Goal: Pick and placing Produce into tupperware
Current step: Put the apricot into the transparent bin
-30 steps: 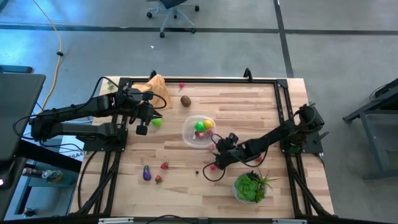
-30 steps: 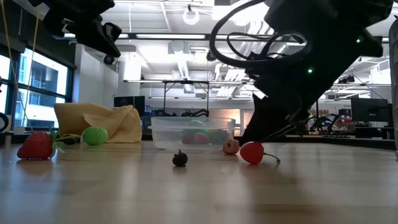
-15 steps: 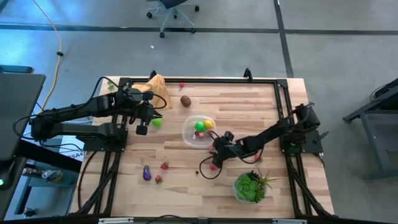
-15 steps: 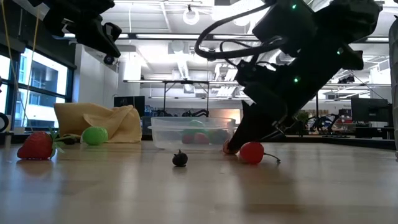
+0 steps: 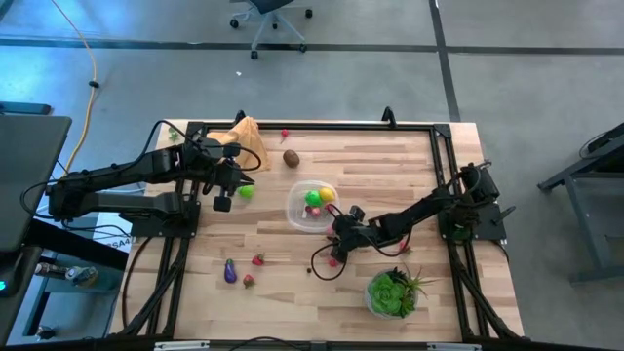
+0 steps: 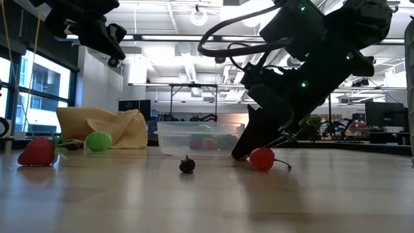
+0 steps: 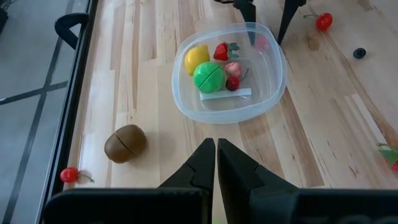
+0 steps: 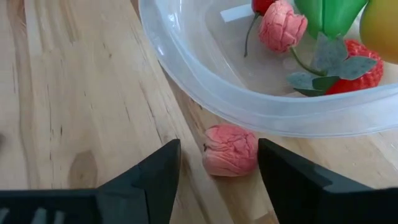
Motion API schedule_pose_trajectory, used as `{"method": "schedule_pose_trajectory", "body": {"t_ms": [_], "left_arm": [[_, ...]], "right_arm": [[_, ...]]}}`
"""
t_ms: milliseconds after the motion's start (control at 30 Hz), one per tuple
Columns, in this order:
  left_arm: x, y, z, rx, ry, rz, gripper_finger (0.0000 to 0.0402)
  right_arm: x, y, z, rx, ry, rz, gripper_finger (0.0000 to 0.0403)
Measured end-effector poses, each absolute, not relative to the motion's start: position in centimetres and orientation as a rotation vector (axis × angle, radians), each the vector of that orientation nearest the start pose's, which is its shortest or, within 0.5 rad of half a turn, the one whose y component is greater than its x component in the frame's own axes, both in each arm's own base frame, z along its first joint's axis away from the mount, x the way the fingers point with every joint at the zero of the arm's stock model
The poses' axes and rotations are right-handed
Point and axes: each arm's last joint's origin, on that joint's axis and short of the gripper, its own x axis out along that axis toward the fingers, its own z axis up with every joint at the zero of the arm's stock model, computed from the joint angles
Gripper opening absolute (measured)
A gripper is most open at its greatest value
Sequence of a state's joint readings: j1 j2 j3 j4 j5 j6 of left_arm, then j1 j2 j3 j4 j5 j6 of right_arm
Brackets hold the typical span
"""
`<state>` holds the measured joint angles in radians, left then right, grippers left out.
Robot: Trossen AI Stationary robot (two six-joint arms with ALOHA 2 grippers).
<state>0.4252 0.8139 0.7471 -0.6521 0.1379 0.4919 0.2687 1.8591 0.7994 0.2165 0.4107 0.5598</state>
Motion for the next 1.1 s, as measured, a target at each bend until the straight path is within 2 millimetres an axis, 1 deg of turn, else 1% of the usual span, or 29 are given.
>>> {"method": "schedule_pose_trajectory", "body": {"t_ms": [433,633,933,1033,1100], "left_arm": [[14.7,6.2,27.5,0.269,0.740,0.098,0.0010],[14.7,6.2,27.5,0.268,0.740,0.098,0.0010],[14.7,6.2,27.5,0.269,0.740,0.098,0.0010],[14.7,6.2,27.5,0.269,0.740,0.098,0.0010],[14.7,6.2,27.5,0.269,0.740,0.098,0.0010]], "right_arm": [[32.1,7.6,10.2,0.266,0.728,-0.354,0.0124],[32.1,7.6,10.1,0.271,0.729,-0.358,0.0098],[32.1,7.8,10.2,0.287,0.742,-0.325,0.0091],[32.0,8.1,10.7,0.303,0.751,-0.272,0.0090],[31.9,8.4,11.3,0.316,0.741,-0.238,0.0090]]}}
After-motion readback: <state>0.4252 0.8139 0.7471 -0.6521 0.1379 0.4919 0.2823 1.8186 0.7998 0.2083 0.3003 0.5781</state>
